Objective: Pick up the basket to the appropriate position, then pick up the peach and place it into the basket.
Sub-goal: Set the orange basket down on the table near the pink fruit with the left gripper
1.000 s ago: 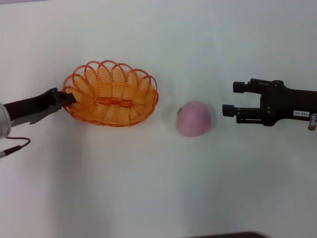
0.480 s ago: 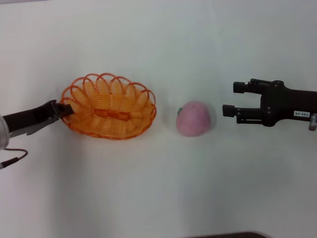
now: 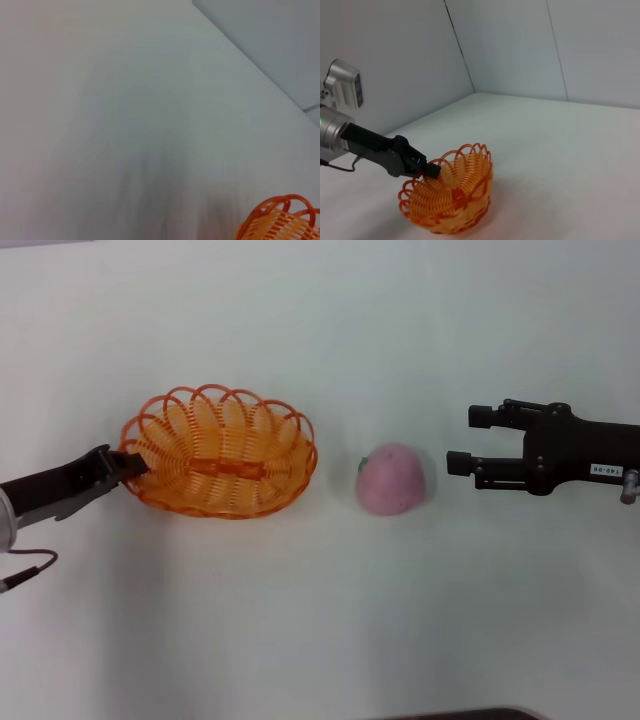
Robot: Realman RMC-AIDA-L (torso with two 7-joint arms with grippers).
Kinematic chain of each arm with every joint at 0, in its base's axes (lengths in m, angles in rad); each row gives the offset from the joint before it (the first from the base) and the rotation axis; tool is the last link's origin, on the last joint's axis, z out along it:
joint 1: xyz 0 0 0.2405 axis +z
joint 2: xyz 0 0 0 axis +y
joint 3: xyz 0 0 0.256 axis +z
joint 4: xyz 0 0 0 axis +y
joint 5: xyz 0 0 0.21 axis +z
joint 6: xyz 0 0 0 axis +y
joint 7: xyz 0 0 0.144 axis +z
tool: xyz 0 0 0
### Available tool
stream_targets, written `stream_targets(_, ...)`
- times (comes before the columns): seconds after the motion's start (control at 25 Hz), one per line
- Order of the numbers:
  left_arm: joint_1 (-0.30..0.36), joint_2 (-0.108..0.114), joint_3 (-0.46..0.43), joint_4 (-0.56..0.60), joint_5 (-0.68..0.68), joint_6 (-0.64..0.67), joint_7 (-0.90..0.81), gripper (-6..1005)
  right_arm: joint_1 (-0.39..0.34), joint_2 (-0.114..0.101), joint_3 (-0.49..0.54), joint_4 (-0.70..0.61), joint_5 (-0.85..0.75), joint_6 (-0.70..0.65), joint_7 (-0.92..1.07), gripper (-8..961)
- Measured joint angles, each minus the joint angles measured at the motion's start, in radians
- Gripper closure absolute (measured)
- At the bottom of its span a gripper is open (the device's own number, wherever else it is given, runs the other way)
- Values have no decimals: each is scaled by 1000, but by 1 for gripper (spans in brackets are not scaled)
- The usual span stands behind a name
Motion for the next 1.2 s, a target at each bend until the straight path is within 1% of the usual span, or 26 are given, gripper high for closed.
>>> stream_targets(0.16,9,0,16,1,-25,-16,-1,931,3,3,0,0,0,1,0,102)
stream_targets(0.4,44,0,49,0,-45,-82,-12,931,4,4,3,0,0,1,0,101)
stream_targets(0.6,48,0,64,-5,-46,-101,-23,931,9,5,10,0,2,-2,0,101)
stream_targets(1.2,49,0,69,-18,-46,-127,-38,930,15,9,22,0,2,-5,0,100)
